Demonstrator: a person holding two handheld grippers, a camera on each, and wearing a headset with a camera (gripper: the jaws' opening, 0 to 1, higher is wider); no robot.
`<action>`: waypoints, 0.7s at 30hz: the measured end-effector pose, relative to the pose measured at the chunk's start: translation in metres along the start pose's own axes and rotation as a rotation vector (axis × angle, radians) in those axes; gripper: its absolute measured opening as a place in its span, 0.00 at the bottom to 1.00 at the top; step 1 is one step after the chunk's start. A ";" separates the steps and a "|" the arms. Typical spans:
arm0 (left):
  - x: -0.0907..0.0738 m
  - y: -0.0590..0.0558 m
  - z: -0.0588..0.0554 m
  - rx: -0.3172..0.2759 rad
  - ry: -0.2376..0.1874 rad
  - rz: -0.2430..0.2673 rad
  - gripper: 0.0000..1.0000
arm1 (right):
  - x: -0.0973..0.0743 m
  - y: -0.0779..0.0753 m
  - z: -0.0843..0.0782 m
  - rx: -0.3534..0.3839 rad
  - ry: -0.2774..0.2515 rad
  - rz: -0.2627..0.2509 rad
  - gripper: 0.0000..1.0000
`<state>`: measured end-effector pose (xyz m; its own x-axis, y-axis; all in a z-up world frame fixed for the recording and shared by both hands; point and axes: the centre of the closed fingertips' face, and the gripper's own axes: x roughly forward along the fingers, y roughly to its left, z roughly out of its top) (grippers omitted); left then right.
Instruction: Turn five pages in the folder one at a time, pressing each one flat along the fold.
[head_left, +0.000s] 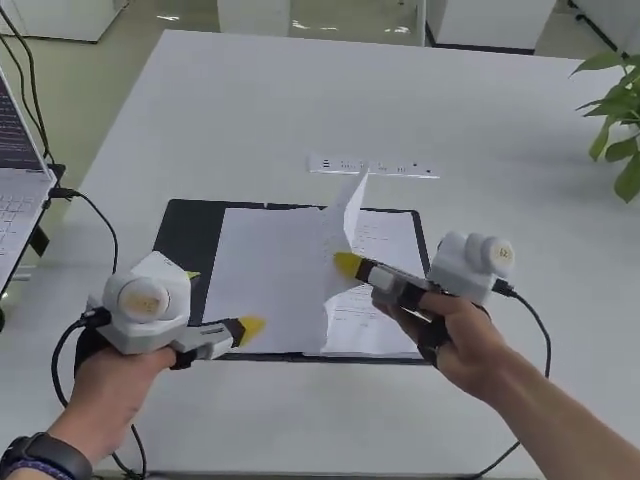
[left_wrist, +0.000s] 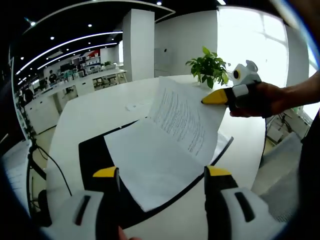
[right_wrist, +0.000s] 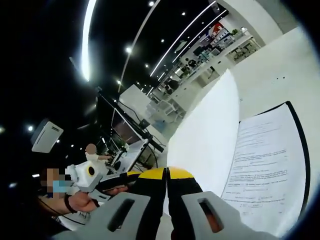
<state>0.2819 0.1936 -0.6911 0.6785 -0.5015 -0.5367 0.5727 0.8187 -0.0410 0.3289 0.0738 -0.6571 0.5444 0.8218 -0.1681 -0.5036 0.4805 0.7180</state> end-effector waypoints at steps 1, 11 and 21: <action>-0.002 0.001 0.000 -0.004 -0.003 0.003 0.68 | 0.003 0.002 -0.002 -0.001 0.005 0.006 0.00; -0.026 0.017 -0.009 -0.040 -0.016 0.047 0.68 | 0.043 0.023 -0.020 -0.021 0.082 0.058 0.00; -0.038 0.033 -0.016 -0.074 -0.027 0.079 0.69 | 0.082 0.027 -0.046 -0.018 0.169 0.079 0.00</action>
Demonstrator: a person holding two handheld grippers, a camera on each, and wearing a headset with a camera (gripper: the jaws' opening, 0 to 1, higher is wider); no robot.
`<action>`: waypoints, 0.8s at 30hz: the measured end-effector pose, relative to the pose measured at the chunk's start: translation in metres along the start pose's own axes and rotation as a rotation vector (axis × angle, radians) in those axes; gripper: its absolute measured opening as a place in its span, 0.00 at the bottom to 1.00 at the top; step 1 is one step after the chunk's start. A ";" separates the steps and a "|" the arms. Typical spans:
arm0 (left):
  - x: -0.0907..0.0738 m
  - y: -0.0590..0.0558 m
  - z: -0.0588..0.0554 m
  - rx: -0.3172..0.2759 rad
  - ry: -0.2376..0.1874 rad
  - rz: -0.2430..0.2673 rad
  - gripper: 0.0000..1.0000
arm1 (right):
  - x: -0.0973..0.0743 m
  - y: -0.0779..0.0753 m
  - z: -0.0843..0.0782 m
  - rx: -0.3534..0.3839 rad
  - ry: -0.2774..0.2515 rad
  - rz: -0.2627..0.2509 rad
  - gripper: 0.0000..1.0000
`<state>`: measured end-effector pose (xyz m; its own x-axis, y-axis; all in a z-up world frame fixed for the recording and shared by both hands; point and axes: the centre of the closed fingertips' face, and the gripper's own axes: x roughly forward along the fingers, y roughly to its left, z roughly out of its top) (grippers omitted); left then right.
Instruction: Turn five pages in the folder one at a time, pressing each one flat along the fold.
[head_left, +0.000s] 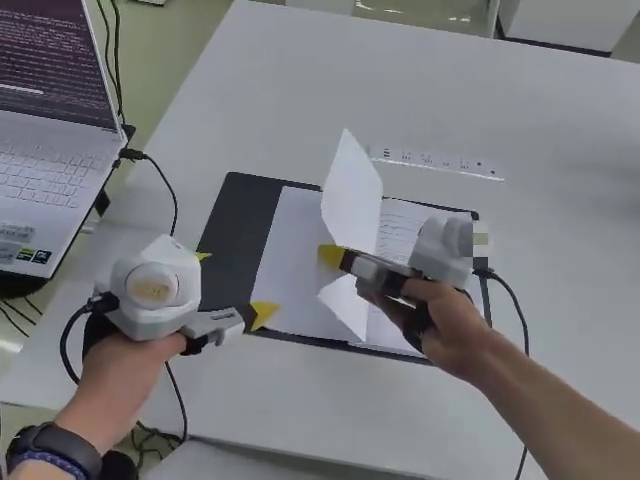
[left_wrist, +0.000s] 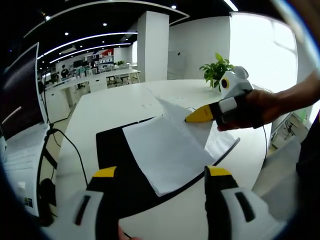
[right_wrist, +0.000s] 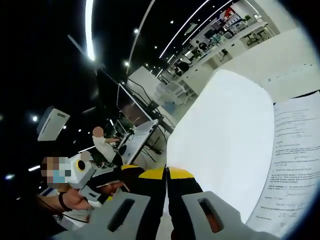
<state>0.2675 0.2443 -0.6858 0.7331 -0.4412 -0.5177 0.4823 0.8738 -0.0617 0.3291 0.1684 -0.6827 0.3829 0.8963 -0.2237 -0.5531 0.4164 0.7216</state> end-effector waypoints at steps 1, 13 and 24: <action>-0.001 0.002 -0.001 -0.005 -0.001 0.004 0.69 | 0.005 0.000 -0.002 0.002 0.010 0.000 0.00; -0.007 0.014 -0.019 -0.061 0.002 0.028 0.68 | 0.041 -0.015 -0.032 0.043 0.103 -0.009 0.00; -0.007 0.018 -0.028 -0.098 0.004 0.031 0.68 | 0.068 -0.038 -0.065 0.088 0.184 -0.058 0.00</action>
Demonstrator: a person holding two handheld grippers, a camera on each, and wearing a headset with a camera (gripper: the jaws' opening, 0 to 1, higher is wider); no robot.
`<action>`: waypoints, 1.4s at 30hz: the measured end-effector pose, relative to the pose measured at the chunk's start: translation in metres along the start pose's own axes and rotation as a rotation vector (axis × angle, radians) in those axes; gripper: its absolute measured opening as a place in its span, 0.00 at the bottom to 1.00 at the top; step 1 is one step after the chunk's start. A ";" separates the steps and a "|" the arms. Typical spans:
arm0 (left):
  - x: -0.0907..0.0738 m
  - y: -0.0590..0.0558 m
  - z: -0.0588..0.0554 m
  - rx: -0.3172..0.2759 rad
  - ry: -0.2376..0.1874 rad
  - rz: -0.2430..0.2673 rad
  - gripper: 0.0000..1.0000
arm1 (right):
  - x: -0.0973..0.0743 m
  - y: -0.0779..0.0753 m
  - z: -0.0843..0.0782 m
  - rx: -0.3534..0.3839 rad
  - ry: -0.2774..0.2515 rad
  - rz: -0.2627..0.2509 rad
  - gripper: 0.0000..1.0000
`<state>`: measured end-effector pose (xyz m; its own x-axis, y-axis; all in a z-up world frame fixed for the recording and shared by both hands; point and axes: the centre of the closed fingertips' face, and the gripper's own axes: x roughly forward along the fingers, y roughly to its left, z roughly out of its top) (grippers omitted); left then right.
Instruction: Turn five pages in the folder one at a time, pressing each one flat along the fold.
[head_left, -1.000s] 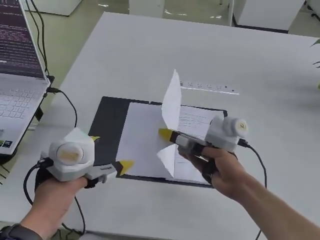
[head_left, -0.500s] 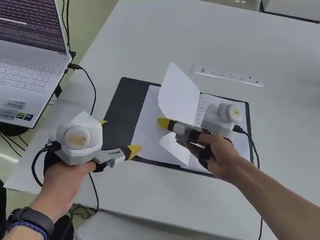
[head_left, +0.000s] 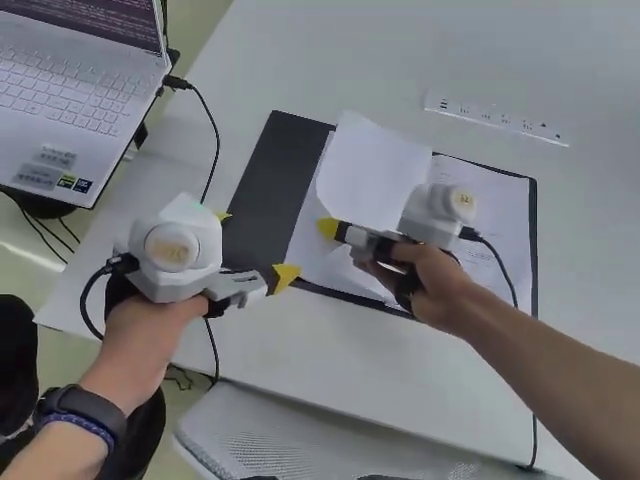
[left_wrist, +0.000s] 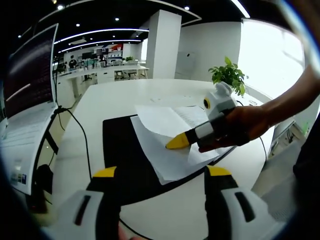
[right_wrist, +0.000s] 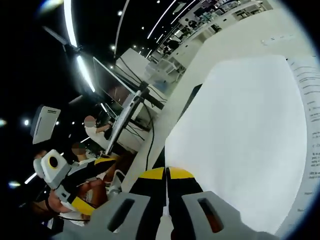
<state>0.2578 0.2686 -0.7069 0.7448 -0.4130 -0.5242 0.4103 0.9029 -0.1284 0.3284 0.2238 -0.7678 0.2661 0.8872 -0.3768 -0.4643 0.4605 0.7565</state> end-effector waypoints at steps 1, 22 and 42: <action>0.001 0.000 0.000 -0.002 -0.002 0.000 0.68 | 0.002 -0.003 -0.003 0.003 0.008 -0.006 0.00; 0.006 0.003 -0.006 0.005 0.025 -0.019 0.68 | 0.030 -0.021 -0.027 0.051 0.048 -0.063 0.16; 0.038 0.000 -0.014 0.026 0.067 -0.064 0.57 | 0.017 -0.002 -0.005 0.029 -0.015 0.008 0.36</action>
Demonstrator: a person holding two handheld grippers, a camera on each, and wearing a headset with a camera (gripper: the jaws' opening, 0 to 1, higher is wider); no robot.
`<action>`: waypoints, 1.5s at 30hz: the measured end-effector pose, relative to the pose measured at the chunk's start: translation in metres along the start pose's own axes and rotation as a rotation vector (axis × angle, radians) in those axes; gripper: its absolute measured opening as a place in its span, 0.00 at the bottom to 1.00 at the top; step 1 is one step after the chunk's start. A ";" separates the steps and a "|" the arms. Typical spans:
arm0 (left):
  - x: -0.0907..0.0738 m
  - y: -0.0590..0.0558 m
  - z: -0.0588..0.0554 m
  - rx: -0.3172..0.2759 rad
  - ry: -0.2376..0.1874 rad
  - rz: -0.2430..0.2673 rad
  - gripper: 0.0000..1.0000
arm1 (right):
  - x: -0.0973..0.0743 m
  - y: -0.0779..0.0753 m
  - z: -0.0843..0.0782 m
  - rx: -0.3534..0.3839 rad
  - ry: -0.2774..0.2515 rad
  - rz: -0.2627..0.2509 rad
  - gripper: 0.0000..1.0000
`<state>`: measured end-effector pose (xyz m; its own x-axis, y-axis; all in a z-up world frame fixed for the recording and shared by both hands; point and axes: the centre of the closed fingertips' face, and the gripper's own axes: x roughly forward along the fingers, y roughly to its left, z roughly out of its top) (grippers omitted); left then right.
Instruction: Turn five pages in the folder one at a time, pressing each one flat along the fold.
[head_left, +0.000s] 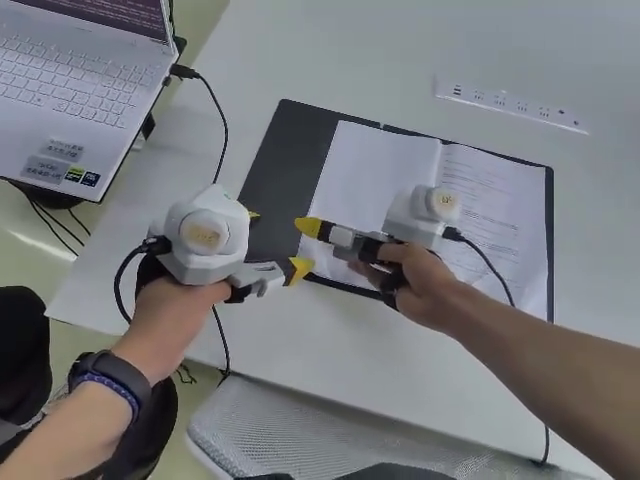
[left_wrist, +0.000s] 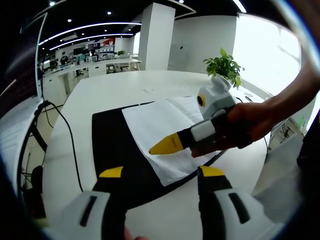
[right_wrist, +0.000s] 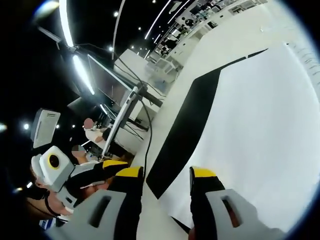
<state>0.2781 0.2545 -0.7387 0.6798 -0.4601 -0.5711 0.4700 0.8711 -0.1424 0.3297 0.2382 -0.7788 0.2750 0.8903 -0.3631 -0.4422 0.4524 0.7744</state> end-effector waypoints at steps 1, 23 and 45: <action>0.001 0.001 0.001 0.000 0.001 -0.001 0.57 | -0.002 0.001 0.002 -0.002 -0.012 0.000 0.36; 0.056 -0.008 -0.009 0.125 0.079 -0.095 0.23 | -0.079 0.001 0.053 -0.049 -0.175 -0.055 0.26; 0.068 -0.001 -0.041 0.204 0.161 -0.047 0.00 | -0.122 -0.045 0.037 -0.005 -0.182 -0.139 0.21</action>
<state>0.3009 0.2292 -0.8109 0.5641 -0.4520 -0.6910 0.6138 0.7893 -0.0152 0.3477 0.1074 -0.7505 0.4829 0.7955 -0.3659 -0.3937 0.5705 0.7207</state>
